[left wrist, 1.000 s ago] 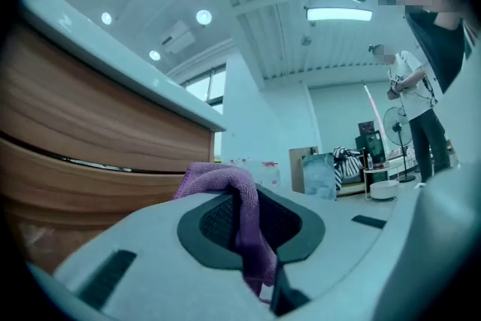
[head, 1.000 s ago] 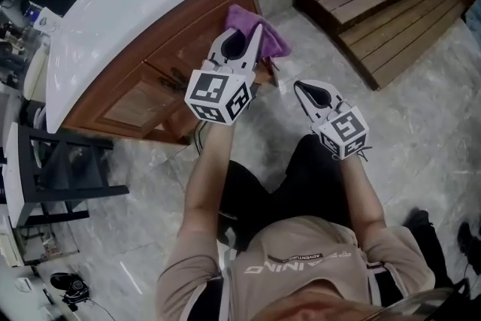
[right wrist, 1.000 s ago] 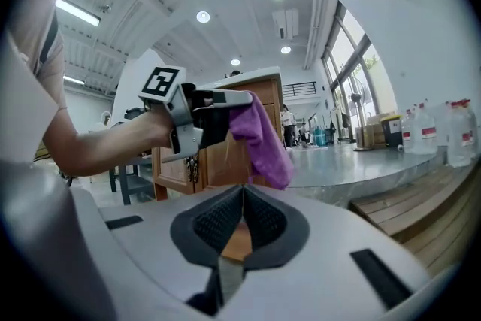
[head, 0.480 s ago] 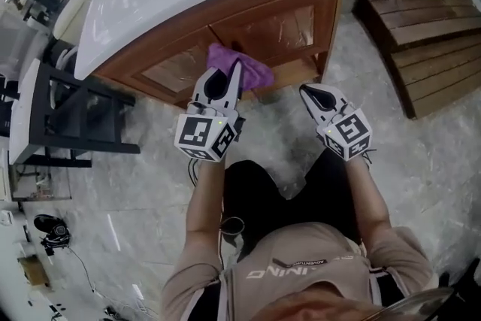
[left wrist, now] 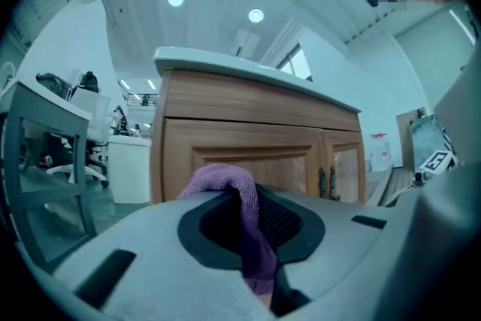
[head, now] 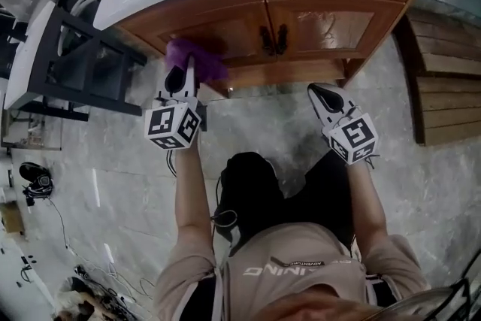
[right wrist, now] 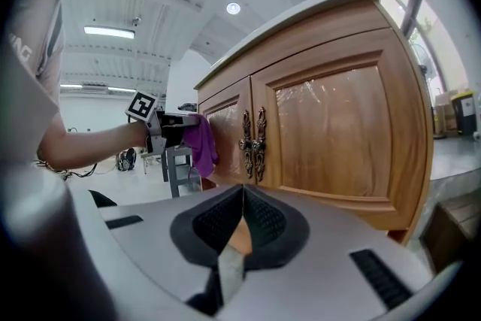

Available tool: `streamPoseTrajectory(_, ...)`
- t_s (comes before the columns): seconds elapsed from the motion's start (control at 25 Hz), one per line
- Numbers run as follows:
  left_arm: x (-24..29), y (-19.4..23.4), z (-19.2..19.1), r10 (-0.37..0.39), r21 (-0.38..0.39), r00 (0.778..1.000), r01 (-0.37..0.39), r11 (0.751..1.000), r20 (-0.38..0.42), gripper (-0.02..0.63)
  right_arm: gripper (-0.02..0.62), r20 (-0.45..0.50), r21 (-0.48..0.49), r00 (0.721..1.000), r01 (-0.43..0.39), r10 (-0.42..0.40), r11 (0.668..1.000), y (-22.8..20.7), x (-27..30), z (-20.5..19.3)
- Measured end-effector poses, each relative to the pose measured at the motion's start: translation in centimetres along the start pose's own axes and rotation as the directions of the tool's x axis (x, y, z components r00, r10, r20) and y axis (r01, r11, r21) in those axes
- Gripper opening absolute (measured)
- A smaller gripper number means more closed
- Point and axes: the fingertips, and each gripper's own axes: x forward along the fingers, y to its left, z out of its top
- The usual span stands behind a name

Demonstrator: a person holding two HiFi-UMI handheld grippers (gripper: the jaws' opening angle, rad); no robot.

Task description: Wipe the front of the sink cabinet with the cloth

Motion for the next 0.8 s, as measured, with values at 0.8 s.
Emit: streamPoseTrajectory(0.8,-0.3,8.0,-2.8,0.229,-0.068,0.973,-0.226,0.972,0.028,0.037,0.012,-0.067,0.028,0.996,0.062,-0.060,0.998,-0.9,-1.6,-2.8)
